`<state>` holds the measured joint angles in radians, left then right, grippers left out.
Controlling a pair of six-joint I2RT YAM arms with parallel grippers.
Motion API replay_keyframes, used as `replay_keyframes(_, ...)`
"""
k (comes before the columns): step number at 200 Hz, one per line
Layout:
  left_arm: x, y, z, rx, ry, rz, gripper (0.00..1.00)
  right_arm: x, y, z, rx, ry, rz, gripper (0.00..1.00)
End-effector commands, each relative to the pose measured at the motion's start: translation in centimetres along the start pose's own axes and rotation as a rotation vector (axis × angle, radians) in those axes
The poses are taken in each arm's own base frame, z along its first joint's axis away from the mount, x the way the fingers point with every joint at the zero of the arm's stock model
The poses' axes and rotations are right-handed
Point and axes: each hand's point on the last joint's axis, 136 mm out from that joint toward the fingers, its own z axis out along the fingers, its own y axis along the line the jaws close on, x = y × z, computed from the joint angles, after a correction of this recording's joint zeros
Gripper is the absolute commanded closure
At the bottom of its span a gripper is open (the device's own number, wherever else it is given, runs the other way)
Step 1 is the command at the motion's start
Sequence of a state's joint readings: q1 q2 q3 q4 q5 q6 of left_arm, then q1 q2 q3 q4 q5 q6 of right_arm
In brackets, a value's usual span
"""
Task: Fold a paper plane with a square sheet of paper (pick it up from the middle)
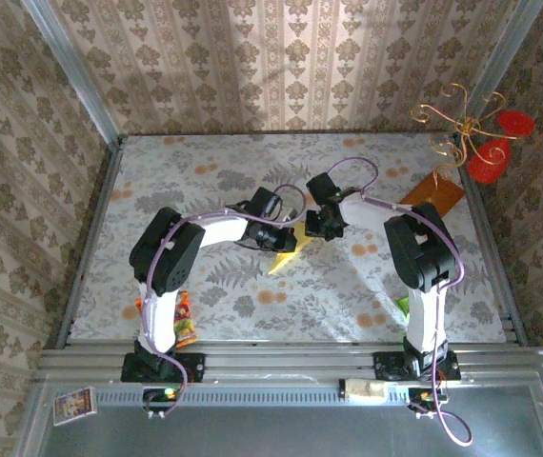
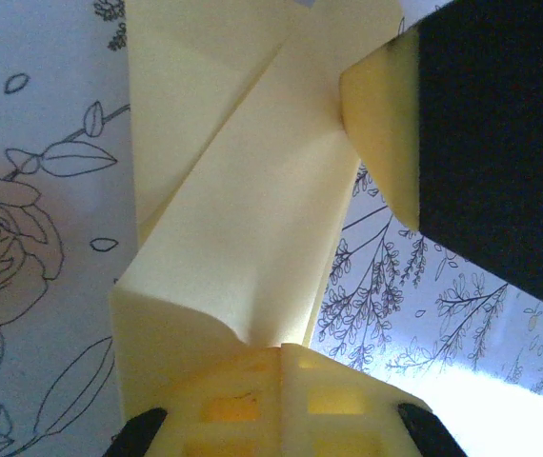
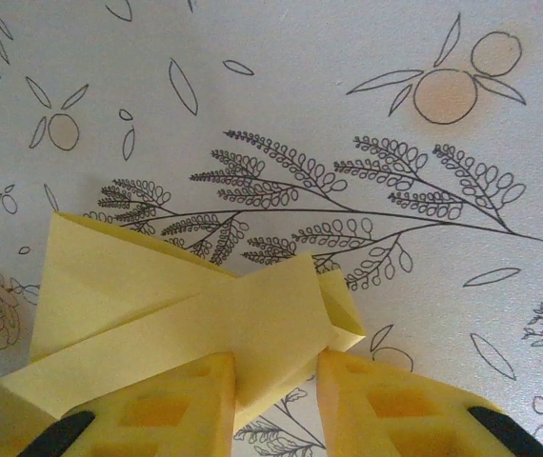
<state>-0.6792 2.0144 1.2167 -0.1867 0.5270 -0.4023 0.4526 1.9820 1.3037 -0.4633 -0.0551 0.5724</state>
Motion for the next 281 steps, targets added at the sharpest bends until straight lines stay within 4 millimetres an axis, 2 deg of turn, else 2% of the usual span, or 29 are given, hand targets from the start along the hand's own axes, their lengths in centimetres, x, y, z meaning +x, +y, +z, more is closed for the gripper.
replay_keyframes(1, 4.2, 3.0, 1.5, -0.079, 0.119, -0.032, 0.98, 2.3, -0.6, 1.3, -0.018, 0.059, 0.019, 0.69)
replay_keyframes(32, 6.1, 4.5, 2.1, -0.118, 0.161, -0.045, 0.98, 0.0, -1.0, -2.5, -0.078, -0.092, 0.099, 0.63)
replay_keyframes(56, 6.8, 5.0, 2.4, -0.130, 0.179, -0.046, 0.99, 0.0, -1.3, -4.6, -0.146, -0.169, 0.156, 0.60)
replay_keyframes(73, 7.2, 5.2, 2.5, -0.139, 0.188, -0.045, 0.99, 0.7, -0.5, -5.0, -0.211, -0.165, 0.171, 0.62)
replay_keyframes(104, 7.3, 5.3, 2.4, -0.142, 0.188, -0.036, 0.99, 1.7, 2.3, -4.6, -0.328, -0.133, 0.191, 0.77)
replay_keyframes(120, 7.1, 5.2, 2.4, -0.140, 0.183, -0.033, 1.00, 1.6, 3.6, -4.2, -0.363, -0.133, 0.196, 0.85)
replay_keyframes(145, 7.0, 5.1, 2.4, -0.138, 0.181, -0.033, 1.00, 1.3, 4.8, -3.4, -0.377, -0.121, 0.205, 0.92)
replay_keyframes(181, 6.8, 5.0, 2.3, -0.134, 0.174, -0.028, 1.00, 1.2, 4.7, -1.8, -0.361, -0.102, 0.257, 0.97)
replay_keyframes(240, 6.8, 5.0, 2.2, -0.130, 0.166, -0.040, 1.00, 1.6, 5.0, -0.4, -0.377, -0.066, 0.288, 0.98)
replay_keyframes(281, 7.1, 5.3, 2.2, -0.137, 0.170, -0.051, 1.00, 2.4, 3.1, 1.0, -0.291, -0.062, 0.319, 0.98)
